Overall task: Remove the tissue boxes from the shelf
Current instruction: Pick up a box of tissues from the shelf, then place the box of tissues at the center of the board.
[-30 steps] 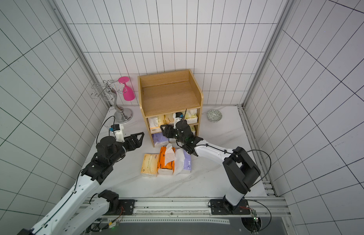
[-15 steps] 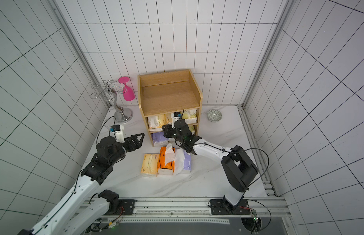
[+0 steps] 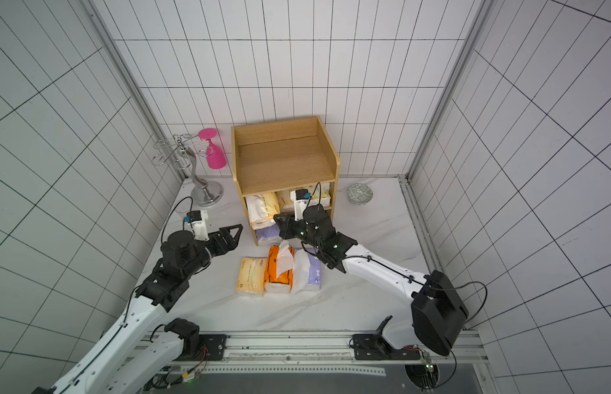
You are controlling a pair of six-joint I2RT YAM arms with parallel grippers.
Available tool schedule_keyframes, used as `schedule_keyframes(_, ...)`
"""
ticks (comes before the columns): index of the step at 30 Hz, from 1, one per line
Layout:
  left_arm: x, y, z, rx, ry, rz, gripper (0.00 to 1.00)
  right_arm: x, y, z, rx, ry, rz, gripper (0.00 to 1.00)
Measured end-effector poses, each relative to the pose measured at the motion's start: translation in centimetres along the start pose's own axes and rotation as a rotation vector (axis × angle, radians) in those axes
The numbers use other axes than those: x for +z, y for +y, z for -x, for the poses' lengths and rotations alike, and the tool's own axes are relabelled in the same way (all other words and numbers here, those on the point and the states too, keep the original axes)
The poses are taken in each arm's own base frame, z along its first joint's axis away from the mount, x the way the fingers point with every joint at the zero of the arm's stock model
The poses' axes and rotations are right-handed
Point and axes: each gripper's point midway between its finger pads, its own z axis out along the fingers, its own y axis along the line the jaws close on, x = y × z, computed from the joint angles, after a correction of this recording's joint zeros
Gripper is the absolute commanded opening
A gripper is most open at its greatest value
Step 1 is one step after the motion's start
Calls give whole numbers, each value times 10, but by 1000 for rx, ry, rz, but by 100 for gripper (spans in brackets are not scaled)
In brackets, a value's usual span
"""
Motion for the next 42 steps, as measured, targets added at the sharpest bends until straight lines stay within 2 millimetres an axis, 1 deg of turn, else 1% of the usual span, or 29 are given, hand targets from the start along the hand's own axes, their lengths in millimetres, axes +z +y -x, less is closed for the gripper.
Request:
schedule_keyframes(6,-7,-5,5,-8,-24,-18,98,-24,-15,-30,-27,93,-58,0)
schedule_keyframes(10,-9,-7,6,-22,-28,-29,98,-46,-22,-44,-67,156,-106,0)
schedule_keyframes(12,-10,-8,6,-32,-27,-34,98,-60,-28,-50,-83,175,-140,0)
schedule_keyframes(17,-11,-15,3,-47,-17,-56,98,-107,-50,-70,-104,212,-231,0)
schedule_keyframes(24,-10,-31,-12,-35,23,-93,98,-165,-73,-71,-121,202,-378,0)
schedule_keyframes(27,-5,-32,-19,-31,47,-87,98,-188,-83,-73,-111,194,-433,0)
schedule_keyframes(31,5,-30,-29,-26,81,-68,98,-215,-99,-81,-90,199,-520,0)
schedule_keyframes(33,9,-30,-30,-24,85,-66,98,-224,-107,-85,-77,195,-557,0)
schedule_keyframes(36,13,-33,-27,-20,81,-68,98,-232,-124,-97,-56,206,-620,0)
schedule_keyframes(40,18,-40,-18,-11,65,-81,98,-232,-143,-114,-54,243,-687,0)
schedule_keyframes(42,19,-42,-16,-7,60,-86,98,-227,-151,-123,-56,267,-708,5)
